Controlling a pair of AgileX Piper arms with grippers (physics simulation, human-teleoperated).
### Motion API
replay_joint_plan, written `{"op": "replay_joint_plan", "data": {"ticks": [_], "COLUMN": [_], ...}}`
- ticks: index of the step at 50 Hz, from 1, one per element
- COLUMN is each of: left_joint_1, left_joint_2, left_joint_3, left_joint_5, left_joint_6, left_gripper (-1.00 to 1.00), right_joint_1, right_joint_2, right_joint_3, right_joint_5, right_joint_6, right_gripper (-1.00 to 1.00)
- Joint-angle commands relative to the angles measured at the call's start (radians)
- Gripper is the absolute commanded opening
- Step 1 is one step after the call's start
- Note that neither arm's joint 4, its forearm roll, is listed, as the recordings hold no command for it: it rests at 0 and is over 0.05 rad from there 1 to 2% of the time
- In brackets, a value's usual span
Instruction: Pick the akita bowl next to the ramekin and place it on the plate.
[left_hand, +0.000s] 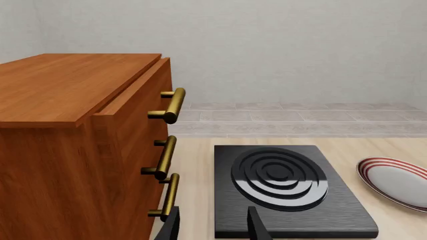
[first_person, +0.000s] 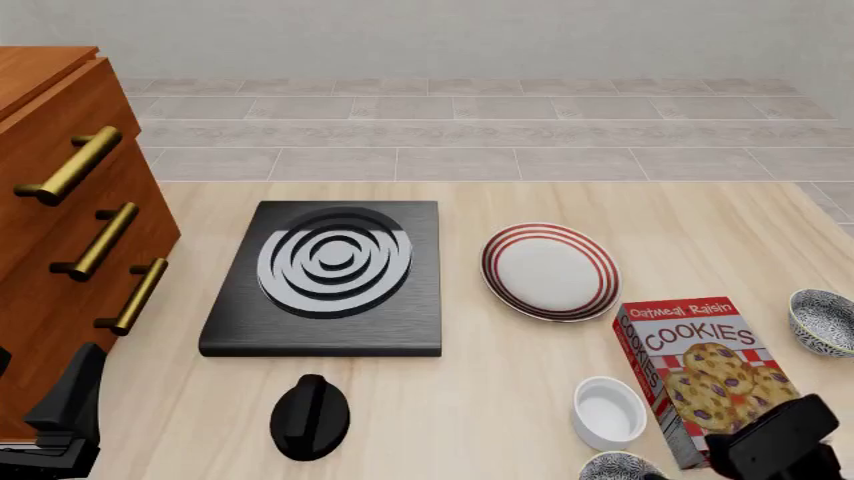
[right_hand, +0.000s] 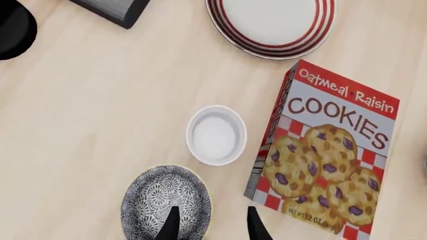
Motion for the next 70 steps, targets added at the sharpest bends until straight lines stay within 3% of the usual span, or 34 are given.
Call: {"op": "replay_joint_plan", "data": {"ticks": [1,70], "left_joint_1": [0.000,0.000], "left_joint_2": [0.000,0.000], "left_joint_3": [0.000,0.000], "left_joint_5": [0.000,0.000], "left_joint_6": [0.000,0.000], "left_gripper": [1.00,1.00], "right_joint_1": [0.003,0.020], "right_joint_2": [0.010,0.154], "right_joint_3": [0.018,0.109], "right_joint_5": [-0.019,-0.206], "right_joint_6": [0.004,0.040], "right_gripper": [1.00,1.00]}}
